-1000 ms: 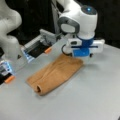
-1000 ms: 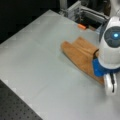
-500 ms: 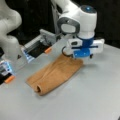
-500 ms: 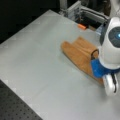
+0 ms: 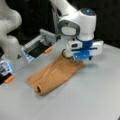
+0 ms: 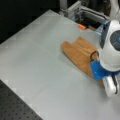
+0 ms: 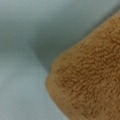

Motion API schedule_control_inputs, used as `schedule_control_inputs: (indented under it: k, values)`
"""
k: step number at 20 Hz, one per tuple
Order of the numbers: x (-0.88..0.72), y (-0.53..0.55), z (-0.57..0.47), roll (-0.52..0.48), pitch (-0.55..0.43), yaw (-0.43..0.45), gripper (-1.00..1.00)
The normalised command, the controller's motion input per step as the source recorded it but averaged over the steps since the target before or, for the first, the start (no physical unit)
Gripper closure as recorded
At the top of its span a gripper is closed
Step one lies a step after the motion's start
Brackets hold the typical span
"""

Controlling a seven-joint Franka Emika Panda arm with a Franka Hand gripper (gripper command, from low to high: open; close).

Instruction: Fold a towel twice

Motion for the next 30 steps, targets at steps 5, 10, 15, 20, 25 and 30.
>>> schedule_control_inputs:
  k: [5, 10, 15, 20, 25, 30]
  values:
    - [-0.02, 0.04, -0.10, 0.039, -0.034, 0.030, -1.00]
    - [-0.05, -0.03, -0.11, 0.076, -0.064, -0.006, -1.00]
    - [-0.10, -0.09, -0.12, 0.078, -0.067, -0.007, -1.00]
    - [-0.11, -0.13, -0.14, 0.069, -0.083, -0.013, -1.00]
    - [-0.09, -0.14, -0.16, 0.069, -0.089, -0.034, -1.00]
    - [-0.04, -0.12, -0.18, 0.051, -0.084, -0.046, -1.00]
